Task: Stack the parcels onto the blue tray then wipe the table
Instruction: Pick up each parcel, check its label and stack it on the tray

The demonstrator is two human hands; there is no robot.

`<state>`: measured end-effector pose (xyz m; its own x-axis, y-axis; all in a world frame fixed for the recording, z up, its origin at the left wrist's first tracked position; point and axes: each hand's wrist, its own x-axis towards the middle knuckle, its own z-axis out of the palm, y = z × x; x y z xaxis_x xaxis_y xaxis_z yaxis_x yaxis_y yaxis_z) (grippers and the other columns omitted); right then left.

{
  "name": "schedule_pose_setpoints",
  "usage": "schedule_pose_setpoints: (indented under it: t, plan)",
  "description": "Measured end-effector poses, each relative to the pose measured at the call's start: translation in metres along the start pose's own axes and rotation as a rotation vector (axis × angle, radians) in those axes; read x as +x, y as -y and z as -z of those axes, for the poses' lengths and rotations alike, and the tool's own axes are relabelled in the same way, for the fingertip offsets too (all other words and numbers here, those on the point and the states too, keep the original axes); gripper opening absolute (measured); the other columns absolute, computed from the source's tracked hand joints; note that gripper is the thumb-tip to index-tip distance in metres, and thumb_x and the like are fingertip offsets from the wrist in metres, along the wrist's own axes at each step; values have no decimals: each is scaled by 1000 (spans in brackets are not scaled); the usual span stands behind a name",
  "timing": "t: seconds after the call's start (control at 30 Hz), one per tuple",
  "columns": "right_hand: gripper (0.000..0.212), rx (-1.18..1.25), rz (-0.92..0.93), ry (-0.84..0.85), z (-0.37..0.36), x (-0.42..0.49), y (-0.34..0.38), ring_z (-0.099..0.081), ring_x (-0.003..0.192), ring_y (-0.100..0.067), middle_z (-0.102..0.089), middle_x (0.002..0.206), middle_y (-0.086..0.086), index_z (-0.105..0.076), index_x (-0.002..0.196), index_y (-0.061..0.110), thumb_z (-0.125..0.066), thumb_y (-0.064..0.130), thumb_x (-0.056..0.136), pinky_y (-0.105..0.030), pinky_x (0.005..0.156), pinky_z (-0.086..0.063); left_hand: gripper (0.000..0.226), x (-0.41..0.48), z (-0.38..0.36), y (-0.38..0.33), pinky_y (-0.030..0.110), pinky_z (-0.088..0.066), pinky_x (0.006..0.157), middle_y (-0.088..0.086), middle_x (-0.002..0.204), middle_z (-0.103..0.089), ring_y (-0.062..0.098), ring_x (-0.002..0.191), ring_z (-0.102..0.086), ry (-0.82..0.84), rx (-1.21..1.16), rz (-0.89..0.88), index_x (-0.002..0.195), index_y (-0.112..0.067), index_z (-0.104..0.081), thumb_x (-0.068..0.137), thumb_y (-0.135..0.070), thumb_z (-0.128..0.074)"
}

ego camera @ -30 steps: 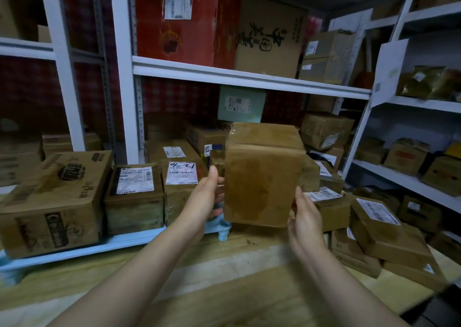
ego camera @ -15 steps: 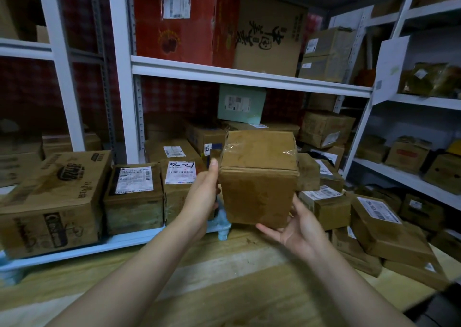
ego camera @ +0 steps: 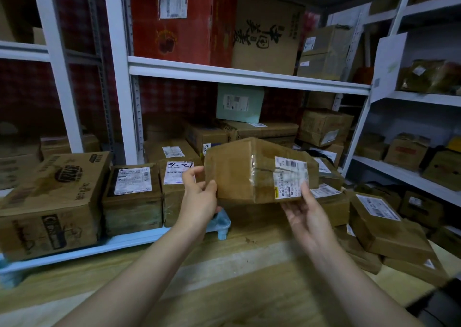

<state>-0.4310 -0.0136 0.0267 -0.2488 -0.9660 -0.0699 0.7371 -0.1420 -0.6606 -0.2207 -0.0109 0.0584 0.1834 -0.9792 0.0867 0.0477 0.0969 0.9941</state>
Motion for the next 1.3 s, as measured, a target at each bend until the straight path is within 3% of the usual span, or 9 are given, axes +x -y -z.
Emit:
schedule_pose_setpoints:
  t: [0.13,0.3,0.5,0.7,0.87,0.97,1.17,1.23,1.3]
  plan:
    - [26,7,29,1,1,0,6,-66,116,-25,-73,118,-12,-66,118,9,-63,17,94,-45,109,-45,18,2,-3,4,45,-59,82,2,104,-53,28,103,-59,-25,-8,98,117,-30,-40,102,-40,-39]
    - [31,11,60,5,0,1,8,-67,115,-23,-73,118,-12,-66,120,9,-65,17,90,-45,110,-45,55,6,-4,6,49,-55,86,5,126,-58,28,114,-57,18,-84,254,131,-27,-42,95,-66,-28]
    - [38,23,70,37,3,1,10,-67,116,-24,-71,123,-12,-63,128,10,-64,21,91,-45,109,-46,80,5,-4,11,38,-57,69,5,127,-59,23,111,-58,77,-67,316,140,-29,-40,82,-83,-28]
    - [40,-25,87,27,3,3,11,-60,124,-27,-66,132,-11,-57,135,15,-59,27,97,-51,110,-43,77,2,-7,11,38,-59,74,0,126,-58,19,106,-58,78,-101,316,139,-27,-42,84,-79,-31]
    - [34,-15,57,7,3,5,12,-57,125,-32,-63,133,-12,-59,127,24,-50,43,100,-58,111,-39,65,3,-11,8,46,-56,89,-5,106,-58,19,101,-60,34,-130,289,138,-24,-41,91,-69,-36]
    - [35,-14,52,14,4,7,12,-57,126,-32,-64,132,-12,-62,121,26,-46,49,100,-58,112,-37,55,4,-11,6,47,-54,92,-1,107,-59,19,101,-59,37,-127,275,130,-24,-40,92,-64,-43]
    - [39,38,22,45,7,7,13,-58,126,-31,-66,130,-11,-58,126,25,-42,51,101,-57,113,-36,28,6,-10,8,45,-52,91,4,121,-60,21,107,-59,74,-71,228,116,-25,-50,98,-46,-46]
    - [45,60,14,57,7,7,13,-57,127,-32,-66,131,-11,-56,131,24,-41,53,100,-57,113,-36,31,5,-10,9,40,-51,85,1,118,-61,19,104,-59,79,-91,218,123,-21,-51,101,-41,-42]
    - [44,62,7,68,6,7,12,-58,125,-33,-66,132,-12,-57,131,24,-42,53,100,-56,111,-39,23,3,-9,8,38,-48,89,-5,104,-60,13,94,-57,90,-115,209,115,-25,-50,103,-40,-38]
